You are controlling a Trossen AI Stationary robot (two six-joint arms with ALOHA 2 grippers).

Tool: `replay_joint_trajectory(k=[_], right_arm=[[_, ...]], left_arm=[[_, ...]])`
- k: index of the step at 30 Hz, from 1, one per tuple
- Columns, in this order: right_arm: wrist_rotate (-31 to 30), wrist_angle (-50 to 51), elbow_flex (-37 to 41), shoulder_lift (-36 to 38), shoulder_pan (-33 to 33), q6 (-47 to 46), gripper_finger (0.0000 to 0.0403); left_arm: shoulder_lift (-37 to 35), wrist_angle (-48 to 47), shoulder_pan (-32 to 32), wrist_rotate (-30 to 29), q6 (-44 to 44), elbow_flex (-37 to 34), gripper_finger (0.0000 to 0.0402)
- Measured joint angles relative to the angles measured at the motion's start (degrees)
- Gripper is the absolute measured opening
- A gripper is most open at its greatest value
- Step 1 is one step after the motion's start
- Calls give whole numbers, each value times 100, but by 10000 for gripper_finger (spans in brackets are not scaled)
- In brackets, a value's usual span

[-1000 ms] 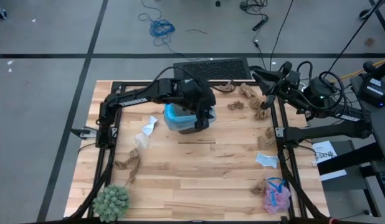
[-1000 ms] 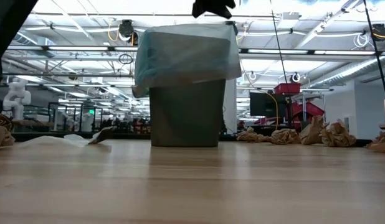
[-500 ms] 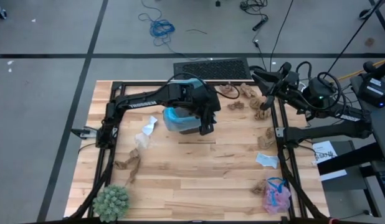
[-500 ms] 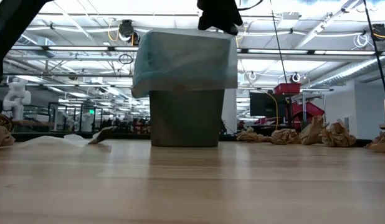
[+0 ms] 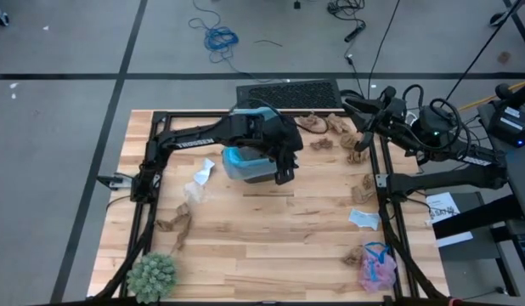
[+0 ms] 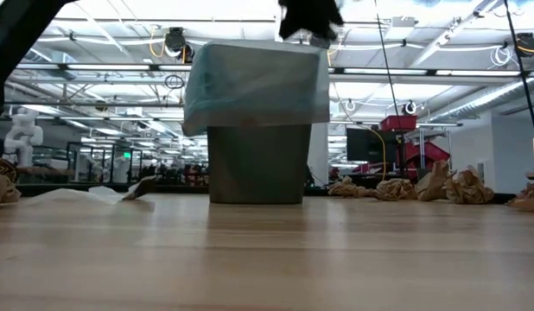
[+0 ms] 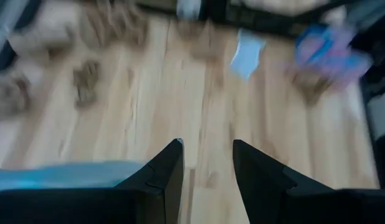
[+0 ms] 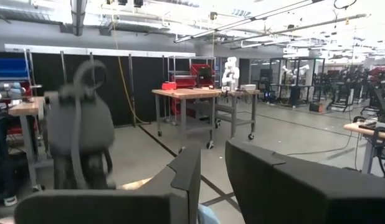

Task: Pick and place trash into bin
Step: Move the brown trash bin to the top center

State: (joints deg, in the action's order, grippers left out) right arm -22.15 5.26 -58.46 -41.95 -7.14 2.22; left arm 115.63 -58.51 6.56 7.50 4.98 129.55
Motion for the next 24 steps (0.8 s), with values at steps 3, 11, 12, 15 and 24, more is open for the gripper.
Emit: replay_joint_trajectory(k=[3,11,12,15,24], right_arm=[[1,0,0,19,0,2,69],[301,-9,0,31,0,22,68],[310,-17,0,28,2,38,68],[306,-24,0,28,2,59,68],[306,-31,2,26,2,61,68]], left_arm=[[-294,-20,14,-47,76,406,115],[-1071,-1585,336,-1332,355,527,36],[-1071,-1978,445,-1330,485,527,19],[-927,-2739,726,-1263,659,512,6],[-151,-2766,1346,-837,-116,512,1]])
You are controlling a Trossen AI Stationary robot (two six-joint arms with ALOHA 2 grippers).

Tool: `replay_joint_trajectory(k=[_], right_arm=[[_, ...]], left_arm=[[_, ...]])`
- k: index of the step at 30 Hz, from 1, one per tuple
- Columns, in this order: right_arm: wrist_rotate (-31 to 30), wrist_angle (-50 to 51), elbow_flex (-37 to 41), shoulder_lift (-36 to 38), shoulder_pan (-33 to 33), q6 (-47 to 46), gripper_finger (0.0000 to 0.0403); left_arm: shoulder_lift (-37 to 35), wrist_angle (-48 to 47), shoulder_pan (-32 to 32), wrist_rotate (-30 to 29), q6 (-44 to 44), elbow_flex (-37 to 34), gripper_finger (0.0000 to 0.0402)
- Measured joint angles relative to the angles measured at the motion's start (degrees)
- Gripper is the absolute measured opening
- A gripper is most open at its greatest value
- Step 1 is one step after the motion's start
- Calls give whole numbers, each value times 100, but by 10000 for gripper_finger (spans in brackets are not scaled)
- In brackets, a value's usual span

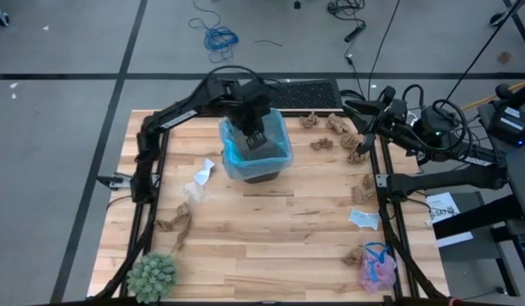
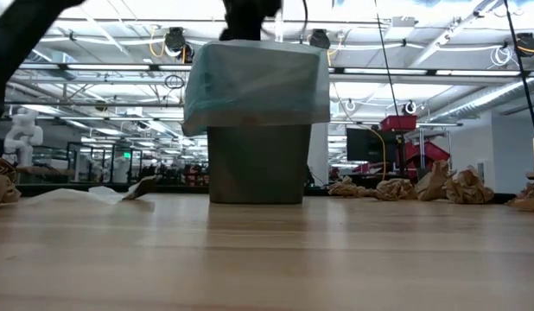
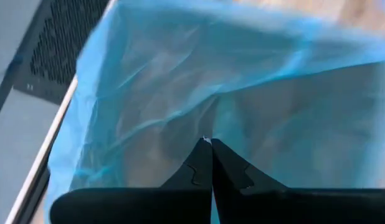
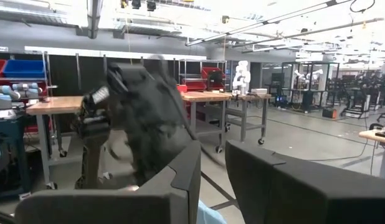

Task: Pick and place trash into bin
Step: Move the brown trash bin to the top center

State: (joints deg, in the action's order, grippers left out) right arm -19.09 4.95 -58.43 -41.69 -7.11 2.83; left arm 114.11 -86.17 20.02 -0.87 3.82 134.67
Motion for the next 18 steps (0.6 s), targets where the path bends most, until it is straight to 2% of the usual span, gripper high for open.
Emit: replay_joint_trajectory(k=[6,11,15,18], right_arm=[[-2,0,0,0,0,0,68],[-7,1,0,0,0,0,68],[-29,3,0,2,-2,32,68],[-31,2,0,2,-2,123,68]], left_arm=[[645,-65,289,529,-429,0,1],[1094,-329,224,650,-584,-4,1],[1266,-277,71,595,-680,24,0],[1371,-246,-54,269,-769,28,0]])
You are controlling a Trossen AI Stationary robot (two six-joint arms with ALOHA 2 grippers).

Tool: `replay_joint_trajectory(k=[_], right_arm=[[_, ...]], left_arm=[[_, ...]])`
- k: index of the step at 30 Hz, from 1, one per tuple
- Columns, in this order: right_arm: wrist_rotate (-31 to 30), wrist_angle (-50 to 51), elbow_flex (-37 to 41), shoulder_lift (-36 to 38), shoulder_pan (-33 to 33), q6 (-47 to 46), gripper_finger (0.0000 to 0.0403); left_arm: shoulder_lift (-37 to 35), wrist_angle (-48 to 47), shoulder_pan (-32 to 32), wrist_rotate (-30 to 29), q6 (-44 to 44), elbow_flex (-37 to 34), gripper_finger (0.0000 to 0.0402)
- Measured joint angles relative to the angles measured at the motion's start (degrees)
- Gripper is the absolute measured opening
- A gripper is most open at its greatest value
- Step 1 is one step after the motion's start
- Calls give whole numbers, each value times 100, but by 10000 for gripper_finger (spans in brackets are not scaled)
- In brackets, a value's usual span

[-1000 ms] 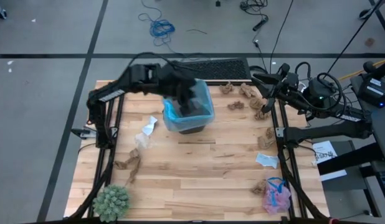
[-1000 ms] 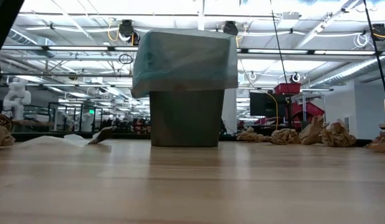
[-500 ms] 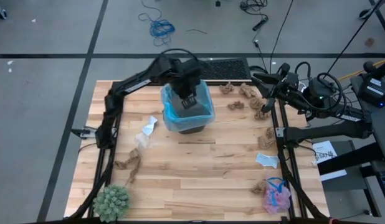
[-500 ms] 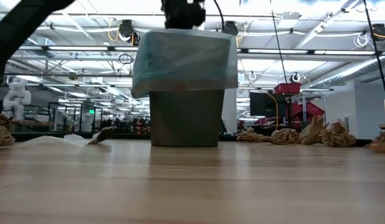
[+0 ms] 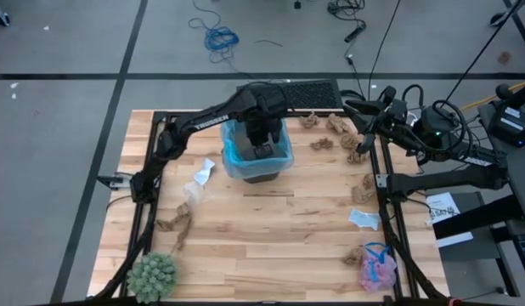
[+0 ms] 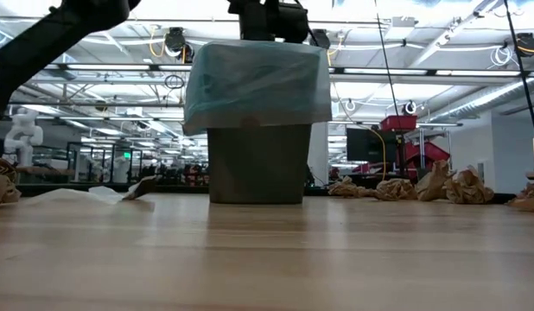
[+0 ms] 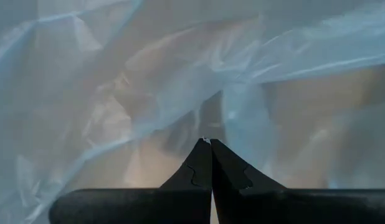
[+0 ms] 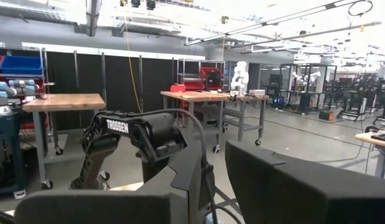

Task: Pick and place trash into bin
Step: Move the brown trash bin to the top center

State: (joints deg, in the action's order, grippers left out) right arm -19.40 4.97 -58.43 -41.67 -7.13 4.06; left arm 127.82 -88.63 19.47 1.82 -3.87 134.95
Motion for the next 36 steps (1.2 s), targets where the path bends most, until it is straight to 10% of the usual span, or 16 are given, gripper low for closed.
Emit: replay_joint_trajectory(k=[36], right_arm=[[2,2,-11,4,-1,137,69]], left_arm=[[-362,843,-364,-367,816,-15,0]])
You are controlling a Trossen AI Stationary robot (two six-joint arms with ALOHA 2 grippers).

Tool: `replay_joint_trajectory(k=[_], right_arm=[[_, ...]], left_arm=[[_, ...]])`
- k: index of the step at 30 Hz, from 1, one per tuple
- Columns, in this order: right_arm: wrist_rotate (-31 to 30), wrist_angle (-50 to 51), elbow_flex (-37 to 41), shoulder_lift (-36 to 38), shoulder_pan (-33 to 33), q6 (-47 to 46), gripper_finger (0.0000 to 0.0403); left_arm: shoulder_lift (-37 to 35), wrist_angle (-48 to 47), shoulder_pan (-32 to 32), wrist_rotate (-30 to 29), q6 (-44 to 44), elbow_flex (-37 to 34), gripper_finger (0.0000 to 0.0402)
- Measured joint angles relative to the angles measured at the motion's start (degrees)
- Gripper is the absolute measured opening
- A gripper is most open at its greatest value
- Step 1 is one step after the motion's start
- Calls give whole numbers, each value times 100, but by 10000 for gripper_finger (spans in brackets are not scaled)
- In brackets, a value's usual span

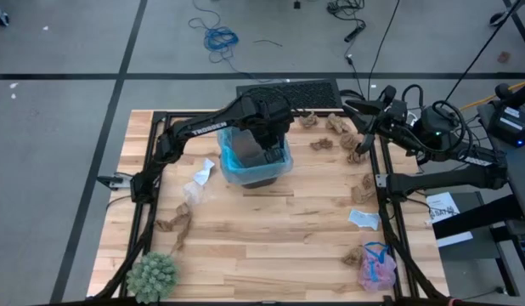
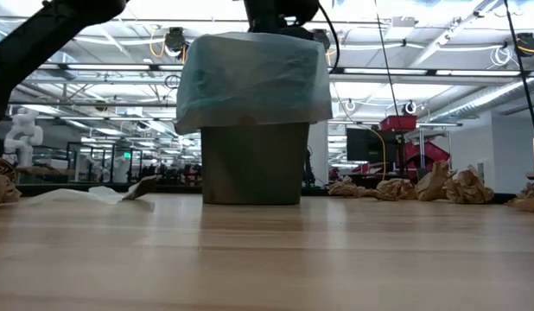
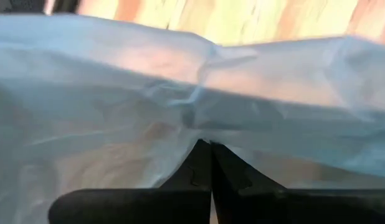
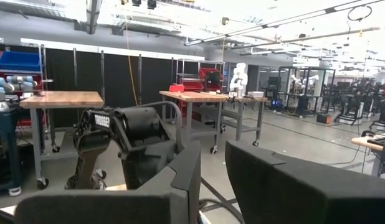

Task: Pick and place trash into bin
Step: Move the brown trash bin to the top center, then put the brown paper into the brown trash bin

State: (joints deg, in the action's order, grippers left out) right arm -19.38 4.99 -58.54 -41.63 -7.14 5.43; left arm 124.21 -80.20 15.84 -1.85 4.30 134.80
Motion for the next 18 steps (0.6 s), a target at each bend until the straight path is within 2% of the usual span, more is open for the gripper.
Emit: replay_joint_trajectory(k=[8,13,18], right_arm=[[0,20,-2,0,0,0,69],[14,129,-2,-39,0,0,69],[149,164,-4,-128,-1,0,68]], left_arm=[[-414,-3,-46,-31,306,7,0],[-923,61,-110,-35,488,10,0],[-1498,635,-200,-37,588,11,0]])
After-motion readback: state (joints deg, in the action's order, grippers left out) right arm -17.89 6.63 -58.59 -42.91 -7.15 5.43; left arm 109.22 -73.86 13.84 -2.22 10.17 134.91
